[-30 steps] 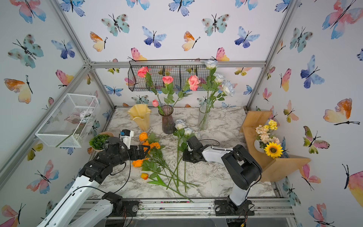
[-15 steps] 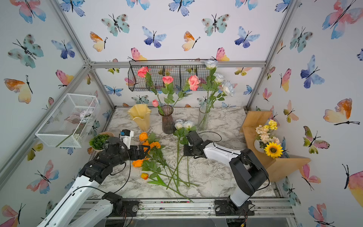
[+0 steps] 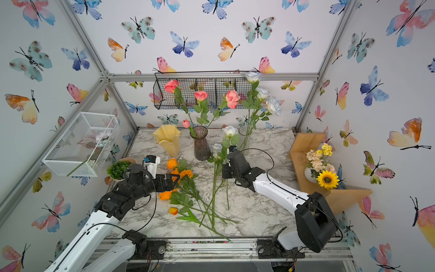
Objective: Arrange the flowers in different vases according to their colors
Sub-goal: Pick up the flower at the center of the board, then insert the flower into the vase.
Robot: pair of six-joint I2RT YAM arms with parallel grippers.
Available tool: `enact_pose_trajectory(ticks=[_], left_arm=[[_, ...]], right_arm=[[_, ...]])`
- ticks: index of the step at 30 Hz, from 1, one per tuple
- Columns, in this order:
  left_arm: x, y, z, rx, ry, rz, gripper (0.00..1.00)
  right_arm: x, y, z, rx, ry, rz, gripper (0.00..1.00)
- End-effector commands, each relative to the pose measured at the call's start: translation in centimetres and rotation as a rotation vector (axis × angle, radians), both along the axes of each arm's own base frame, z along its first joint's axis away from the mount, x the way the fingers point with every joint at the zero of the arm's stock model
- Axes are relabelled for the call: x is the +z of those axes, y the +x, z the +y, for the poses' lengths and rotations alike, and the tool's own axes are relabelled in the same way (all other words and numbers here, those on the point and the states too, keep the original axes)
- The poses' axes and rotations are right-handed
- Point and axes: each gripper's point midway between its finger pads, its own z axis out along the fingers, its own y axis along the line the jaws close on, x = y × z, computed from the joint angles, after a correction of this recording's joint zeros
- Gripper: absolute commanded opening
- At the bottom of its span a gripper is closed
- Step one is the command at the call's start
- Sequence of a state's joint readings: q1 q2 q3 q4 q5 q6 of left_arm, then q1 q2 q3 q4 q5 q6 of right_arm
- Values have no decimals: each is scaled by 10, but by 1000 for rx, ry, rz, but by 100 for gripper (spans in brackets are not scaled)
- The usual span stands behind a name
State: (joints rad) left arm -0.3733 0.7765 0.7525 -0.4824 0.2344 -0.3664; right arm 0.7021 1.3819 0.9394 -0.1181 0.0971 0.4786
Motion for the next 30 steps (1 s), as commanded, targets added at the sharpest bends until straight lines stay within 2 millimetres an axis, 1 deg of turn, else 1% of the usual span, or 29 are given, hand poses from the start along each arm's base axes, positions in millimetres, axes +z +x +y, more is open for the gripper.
enact_pose_trajectory(ticks=[1,5,11,13,16,18,23,27,30], left_arm=[[3,0,1,0,2,-22,99],[4,-1,1,1,2,-25,99],[4,-1,2,2,2,-26,99],[4,0,2,3,3,-27,99],[5,0,3,7,3,-30,99],[5,0,3,8,3,-31,99],[5,1,5,15,1,-27,99],[5,2,5,17,1,-27,99],[5,3,6,20,0,-25,99]], right_arm=[[37,10,-8,-36,25,-184,2],[72,12,-17,-60,55,-333,2],[132,17,-32,-109,45,-548,2],[157,18,-41,-143,45,-631,2],[186,18,-54,-199,54,-728,2],[200,21,-62,-227,50,-770,2],[232,40,-86,-289,52,-847,2],[264,58,-117,-371,86,-926,2],[282,72,-134,-424,125,-984,2]])
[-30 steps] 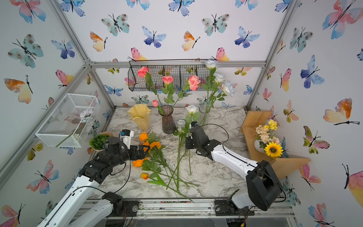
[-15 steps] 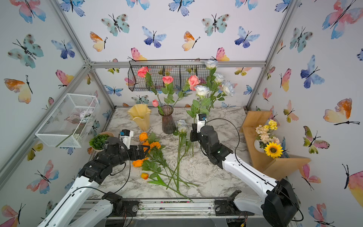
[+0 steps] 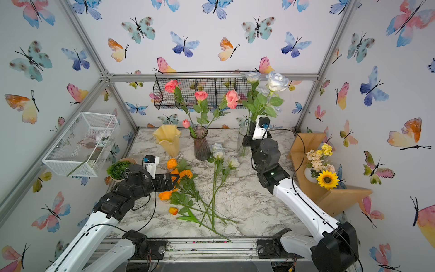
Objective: Arrange the flowers in different vases according to their colors
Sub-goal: Insert the flower into the vase.
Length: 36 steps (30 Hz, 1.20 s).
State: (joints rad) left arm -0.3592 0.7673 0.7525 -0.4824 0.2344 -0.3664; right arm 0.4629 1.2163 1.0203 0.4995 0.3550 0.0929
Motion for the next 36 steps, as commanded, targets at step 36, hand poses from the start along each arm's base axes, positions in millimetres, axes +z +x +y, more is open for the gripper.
enact_pose_trajectory(ticks=[36], left_arm=[[-2,6,8,29,5,1,99]], right_arm=[[-43,112,-10,-71,75,-136,2]])
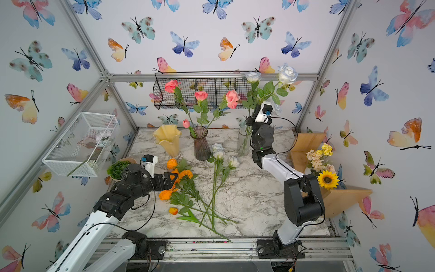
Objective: Arrange the flowers in different vases according to their colors
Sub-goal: Insert the flower into the vase.
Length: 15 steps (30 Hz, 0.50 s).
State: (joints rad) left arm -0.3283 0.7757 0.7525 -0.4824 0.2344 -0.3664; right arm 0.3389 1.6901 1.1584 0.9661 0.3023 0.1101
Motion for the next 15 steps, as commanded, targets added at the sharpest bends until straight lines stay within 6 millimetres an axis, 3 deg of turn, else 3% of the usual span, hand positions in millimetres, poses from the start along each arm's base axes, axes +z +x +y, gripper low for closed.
enact_pose_trajectory(ticks=[1,8,12,15], left_arm=[[0,1,1,-1,3,-8,99],[0,2,2,3,4,-6,99],[0,2,2,4,2,-8,99],[1,2,2,0,0,-10,99]], right_arm=[[-9,3,-3,0,22,-3,2],[-35,12,-3,-12,14,76,32],[-36,12,-6,-24,16,123,65],[-32,10,-7,-30,17,169,72]])
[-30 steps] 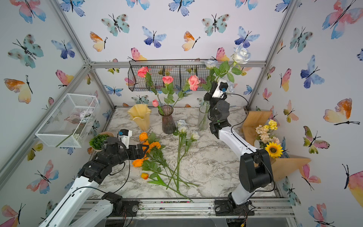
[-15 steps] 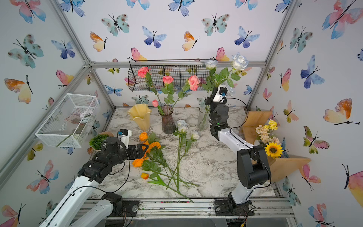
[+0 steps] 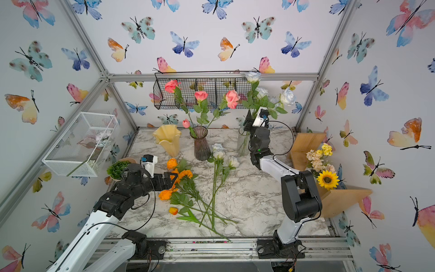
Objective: Arrange the flowers in different vases according to their colors
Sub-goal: Insert the flower into the vase.
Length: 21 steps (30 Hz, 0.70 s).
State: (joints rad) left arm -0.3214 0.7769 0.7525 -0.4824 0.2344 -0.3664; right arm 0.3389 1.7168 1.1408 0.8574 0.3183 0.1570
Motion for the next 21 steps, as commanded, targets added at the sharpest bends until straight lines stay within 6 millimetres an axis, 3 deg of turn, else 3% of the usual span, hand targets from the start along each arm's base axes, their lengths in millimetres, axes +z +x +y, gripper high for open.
enact_pose_trajectory(ticks=[1,6,10,14,21], left_arm=[[1,1,0,-7,-1,-12,99],[3,0,-1,-12,-4,-16,99],[4,-1,-2,-18,-7,-18,99],[6,-2,-1,-16,-9,-26,99],[7,-2,-1,-18,-12,-32,99]], right_arm=[[15,-2,-8,-23,10,56,73],[11,2,3,33,-41,209,74],[-11,15,21,105,-124,369,74],[-33,19,23,108,-142,526,74],[-51,11,23,124,-135,638,74]])
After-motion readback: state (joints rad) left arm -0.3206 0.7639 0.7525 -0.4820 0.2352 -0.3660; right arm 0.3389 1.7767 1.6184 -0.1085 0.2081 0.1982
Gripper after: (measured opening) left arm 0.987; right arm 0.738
